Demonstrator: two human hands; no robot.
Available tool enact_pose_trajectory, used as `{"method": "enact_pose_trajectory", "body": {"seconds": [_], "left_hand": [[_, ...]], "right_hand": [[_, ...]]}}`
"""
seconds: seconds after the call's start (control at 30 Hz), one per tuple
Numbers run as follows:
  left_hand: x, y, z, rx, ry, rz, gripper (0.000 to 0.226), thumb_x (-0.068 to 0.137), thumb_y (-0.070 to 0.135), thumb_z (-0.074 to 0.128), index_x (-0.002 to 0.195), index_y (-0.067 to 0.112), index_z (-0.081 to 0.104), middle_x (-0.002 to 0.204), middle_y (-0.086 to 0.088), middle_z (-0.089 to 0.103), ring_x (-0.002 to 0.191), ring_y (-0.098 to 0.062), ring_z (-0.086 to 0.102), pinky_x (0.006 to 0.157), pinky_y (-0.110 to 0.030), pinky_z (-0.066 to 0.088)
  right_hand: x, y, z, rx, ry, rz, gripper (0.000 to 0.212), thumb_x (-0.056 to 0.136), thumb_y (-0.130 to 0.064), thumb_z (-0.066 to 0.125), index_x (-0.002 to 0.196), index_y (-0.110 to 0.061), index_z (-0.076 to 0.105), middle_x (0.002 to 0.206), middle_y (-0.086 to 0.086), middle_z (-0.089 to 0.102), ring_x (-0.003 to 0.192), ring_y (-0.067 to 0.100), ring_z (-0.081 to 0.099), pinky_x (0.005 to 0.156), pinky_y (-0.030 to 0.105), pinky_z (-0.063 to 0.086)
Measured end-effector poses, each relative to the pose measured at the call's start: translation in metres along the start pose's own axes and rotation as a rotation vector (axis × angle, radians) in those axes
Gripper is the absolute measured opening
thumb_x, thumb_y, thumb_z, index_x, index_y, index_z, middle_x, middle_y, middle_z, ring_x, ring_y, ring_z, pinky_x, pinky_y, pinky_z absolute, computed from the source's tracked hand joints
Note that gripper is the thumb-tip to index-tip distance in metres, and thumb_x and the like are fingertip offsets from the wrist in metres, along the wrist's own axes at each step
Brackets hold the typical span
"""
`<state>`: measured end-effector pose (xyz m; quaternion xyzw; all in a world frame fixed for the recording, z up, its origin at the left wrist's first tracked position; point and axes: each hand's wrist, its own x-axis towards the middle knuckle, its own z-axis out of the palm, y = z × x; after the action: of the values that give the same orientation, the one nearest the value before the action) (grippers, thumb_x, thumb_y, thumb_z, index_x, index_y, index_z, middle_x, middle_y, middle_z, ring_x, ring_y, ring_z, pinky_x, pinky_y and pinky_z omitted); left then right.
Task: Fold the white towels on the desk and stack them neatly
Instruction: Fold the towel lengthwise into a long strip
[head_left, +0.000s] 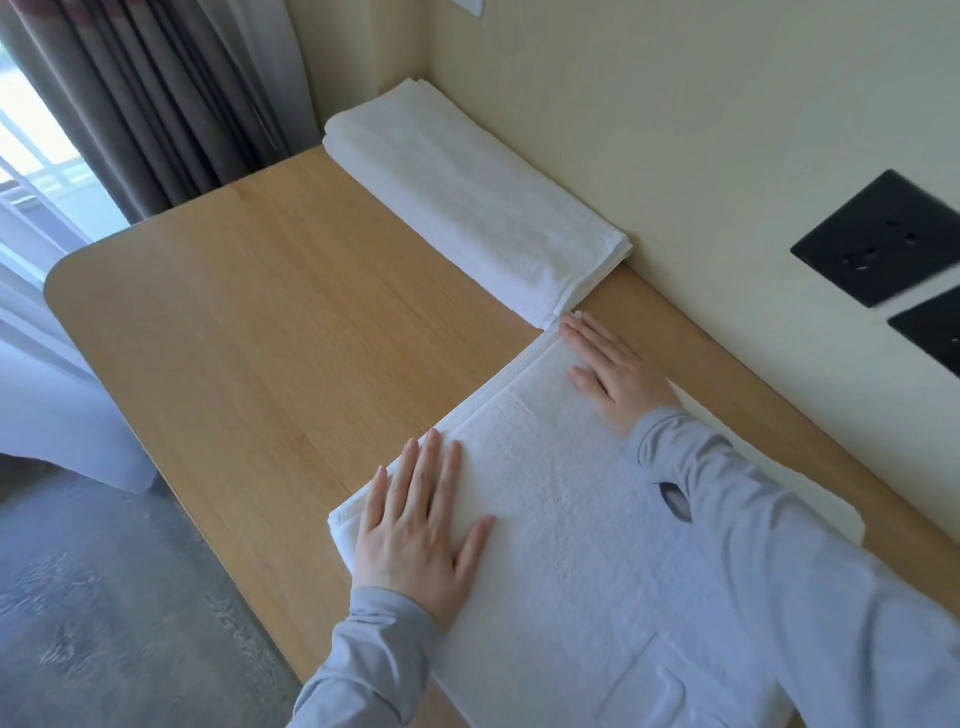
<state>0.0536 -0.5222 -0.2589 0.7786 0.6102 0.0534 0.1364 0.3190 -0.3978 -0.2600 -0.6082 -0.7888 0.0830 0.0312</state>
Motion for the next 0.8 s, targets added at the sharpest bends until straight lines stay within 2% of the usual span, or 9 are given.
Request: {"method": "enact_pose_trajectory", "body": {"seconds": [0.1,0.17,0.23,0.33,0.47,0.53,0.63,0.7,0.8], "left_hand": [[-0.001,0.002,-0.002,0.014,-0.017,-0.014,0.071,0.089,0.056,0.025,0.143,0.013,0.035,0.147,-0.008,0.04,0.136,-0.027,0.036,0.111,-0.04,0.017],[0.0,0.003,-0.002,0.017,-0.014,-0.023,0.071,0.088,0.056,0.024,0.143,0.012,0.037,0.146,-0.008,0.041,0.135,-0.027,0.037,0.111,-0.04,0.017],[0.0,0.001,-0.002,0.02,-0.007,-0.031,0.071,0.088,0.056,0.024,0.142,0.012,0.038,0.146,-0.008,0.041,0.134,-0.028,0.038,0.112,-0.04,0.019],[-0.002,0.0,-0.002,0.031,-0.014,-0.032,0.074,0.089,0.059,0.015,0.144,0.013,0.035,0.148,-0.007,0.037,0.136,-0.026,0.036,0.113,-0.042,0.021],[-0.002,0.002,0.001,0.041,0.0,-0.035,0.073,0.089,0.059,0.013,0.148,0.018,0.023,0.153,-0.003,0.027,0.142,-0.021,0.024,0.115,-0.037,0.008],[-0.002,0.002,0.003,0.057,-0.006,-0.036,0.074,0.088,0.061,0.011,0.149,0.02,0.018,0.155,-0.002,0.023,0.143,-0.02,0.02,0.116,-0.037,0.007],[-0.001,0.001,0.003,0.111,-0.005,-0.028,0.078,0.085,0.064,0.0,0.15,0.022,0.007,0.158,0.0,0.01,0.145,-0.018,0.005,0.117,-0.037,-0.002],[-0.003,0.005,-0.002,0.112,0.014,-0.025,0.081,0.084,0.063,-0.006,0.15,0.018,0.004,0.158,-0.003,0.003,0.144,-0.019,-0.004,0.117,-0.038,-0.008],[-0.028,0.047,-0.009,0.019,0.087,-0.035,0.075,0.091,0.054,0.01,0.146,0.004,0.023,0.154,-0.015,0.02,0.142,-0.031,0.013,0.117,-0.045,0.009]], "right_hand": [[-0.005,-0.018,-0.005,-0.095,0.004,0.065,0.052,0.101,-0.034,0.026,0.149,-0.018,0.015,0.158,-0.004,0.011,0.145,0.007,0.005,0.116,0.033,-0.003],[-0.027,-0.052,-0.008,-0.096,0.099,-0.04,0.057,0.098,-0.038,0.028,0.145,-0.007,0.027,0.155,0.007,0.021,0.144,0.02,0.015,0.116,0.047,0.003],[-0.07,-0.095,0.004,-0.01,0.094,-0.287,0.059,0.095,-0.038,0.034,0.143,-0.003,0.034,0.152,0.011,0.029,0.143,0.025,0.022,0.115,0.05,0.011],[-0.131,-0.104,0.02,-0.092,-0.086,-0.492,0.063,0.096,-0.044,0.029,0.149,-0.012,0.019,0.157,0.003,0.019,0.145,0.018,0.014,0.115,0.046,0.015],[-0.136,-0.003,-0.008,-0.228,-0.183,-0.195,0.064,0.096,-0.052,0.007,0.149,-0.014,0.011,0.156,0.003,0.015,0.144,0.024,0.019,0.116,0.048,0.017],[-0.137,0.054,-0.019,-0.207,-0.214,0.051,0.076,0.088,-0.062,-0.011,0.148,-0.016,0.0,0.156,0.002,0.004,0.146,0.022,0.01,0.118,0.041,0.004],[-0.137,0.088,-0.023,-0.187,-0.287,0.288,0.08,0.086,-0.062,-0.006,0.149,-0.014,-0.002,0.159,0.001,0.002,0.145,0.01,-0.004,0.119,0.034,-0.006],[-0.137,0.073,-0.027,-0.27,-0.226,0.281,0.074,0.091,-0.056,-0.002,0.149,-0.01,0.0,0.159,0.003,0.002,0.146,0.012,-0.004,0.119,0.037,-0.005],[-0.158,0.027,-0.04,-0.154,-0.034,0.056,0.068,0.096,-0.046,0.009,0.146,-0.002,0.018,0.155,0.014,0.019,0.144,0.025,0.012,0.118,0.046,0.008]]}}
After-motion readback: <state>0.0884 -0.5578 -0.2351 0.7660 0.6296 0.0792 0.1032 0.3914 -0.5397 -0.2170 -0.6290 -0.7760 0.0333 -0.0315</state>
